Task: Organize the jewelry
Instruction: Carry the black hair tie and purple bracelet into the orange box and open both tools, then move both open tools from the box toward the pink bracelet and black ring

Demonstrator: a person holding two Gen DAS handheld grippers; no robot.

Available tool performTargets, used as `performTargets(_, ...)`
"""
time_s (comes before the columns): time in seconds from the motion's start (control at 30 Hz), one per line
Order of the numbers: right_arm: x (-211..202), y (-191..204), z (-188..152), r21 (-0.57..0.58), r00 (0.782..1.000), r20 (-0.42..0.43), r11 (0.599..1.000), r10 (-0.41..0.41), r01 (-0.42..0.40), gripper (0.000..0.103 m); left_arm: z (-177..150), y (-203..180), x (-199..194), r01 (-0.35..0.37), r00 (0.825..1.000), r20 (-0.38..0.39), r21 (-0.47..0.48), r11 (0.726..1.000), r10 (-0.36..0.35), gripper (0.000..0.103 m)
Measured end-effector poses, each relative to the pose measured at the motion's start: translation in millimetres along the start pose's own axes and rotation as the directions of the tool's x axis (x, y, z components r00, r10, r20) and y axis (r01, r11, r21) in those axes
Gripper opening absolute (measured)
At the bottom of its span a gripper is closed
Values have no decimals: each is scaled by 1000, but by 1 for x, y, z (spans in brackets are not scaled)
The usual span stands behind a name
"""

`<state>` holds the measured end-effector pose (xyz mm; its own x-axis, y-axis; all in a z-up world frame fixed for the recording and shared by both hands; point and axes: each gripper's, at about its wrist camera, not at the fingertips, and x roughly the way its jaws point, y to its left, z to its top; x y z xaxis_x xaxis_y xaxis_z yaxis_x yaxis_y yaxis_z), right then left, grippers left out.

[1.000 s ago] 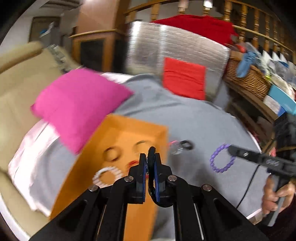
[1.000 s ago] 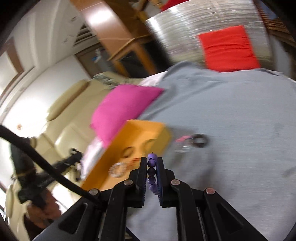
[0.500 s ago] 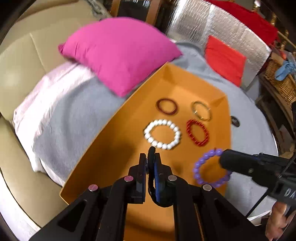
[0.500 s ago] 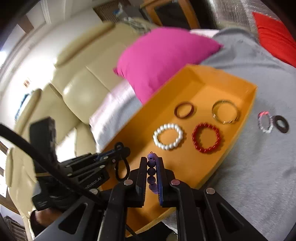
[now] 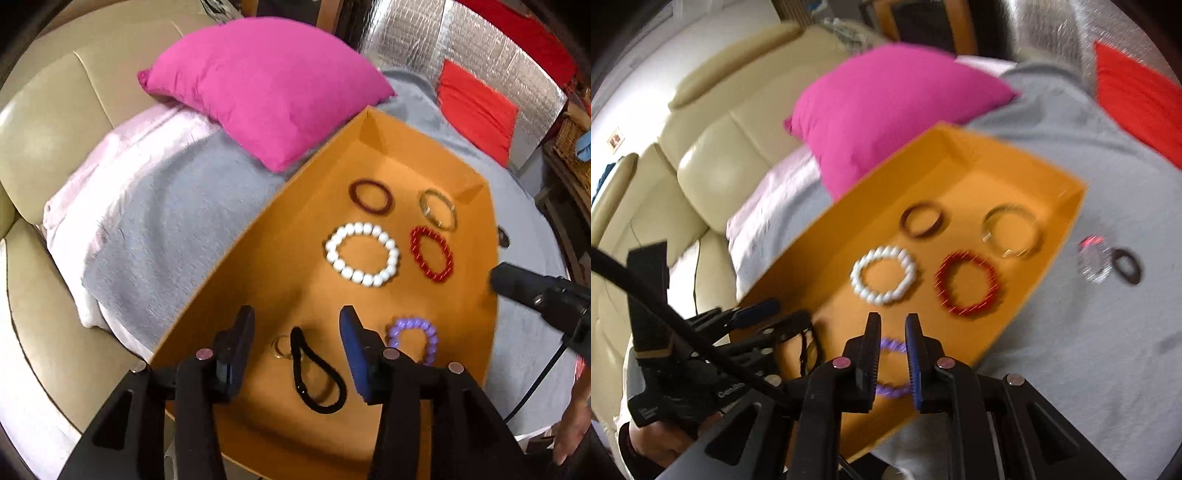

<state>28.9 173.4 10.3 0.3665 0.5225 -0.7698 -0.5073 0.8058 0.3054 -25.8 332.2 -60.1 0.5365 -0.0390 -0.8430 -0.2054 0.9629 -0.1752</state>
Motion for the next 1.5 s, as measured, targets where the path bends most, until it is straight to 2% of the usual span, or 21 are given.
performTargets(0.07,-18,-10,1,7,999,54,1000,-8,7,16,4,-6,-12,-7,1000,28,-2,1000,7,51)
performTargets(0.13,-42,-30,-2,31,992,119,999,-30,27,18,9,-17,-25,-19,998,67,3,1000,18,59)
performTargets(0.2,-63,-53,-8,61,985,159,997,-66,57,30,13,-32,-39,-39,992,118,15,999,37,66)
performTargets(0.27,-85,-81,-19,113,976,194,990,-102,81,54,19,-52,-48,-54,986,160,35,998,48,69)
performTargets(0.3,-95,-95,-27,139,969,214,986,-120,92,57,22,-65,-54,-57,983,180,48,997,48,73)
performTargets(0.43,-126,-153,-59,240,949,238,959,-207,149,57,25,-121,-69,-67,965,257,87,994,42,78)
performTargets(0.57,-145,-205,-93,367,937,249,919,-246,144,57,22,-178,-71,-62,956,292,167,984,11,79)
performTargets(0.67,-154,-231,-115,418,926,258,896,-274,149,57,14,-224,-60,-69,956,294,256,964,-10,80)
performTargets(0.77,-160,-251,-130,447,928,247,883,-277,145,57,4,-267,-46,-99,954,299,343,934,-9,80)
performTargets(0.9,-173,-266,-143,466,923,249,872,-294,152,57,-11,-307,-28,-168,941,338,413,895,20,80)
performTargets(0.97,-177,-272,-148,475,920,251,866,-299,152,57,-17,-320,-22,-157,943,334,440,884,2,80)
performTargets(1.13,-185,-283,-162,499,924,235,853,-302,152,57,-24,-328,-15,-123,948,316,455,882,-30,80)
performTargets(1.27,-184,-285,-165,513,927,223,845,-302,152,57,-28,-330,-9,-120,949,314,444,888,-29,80)
performTargets(1.5,-171,-278,-161,498,936,197,852,-293,162,57,-30,-329,-1,-128,953,302,455,881,-18,80)
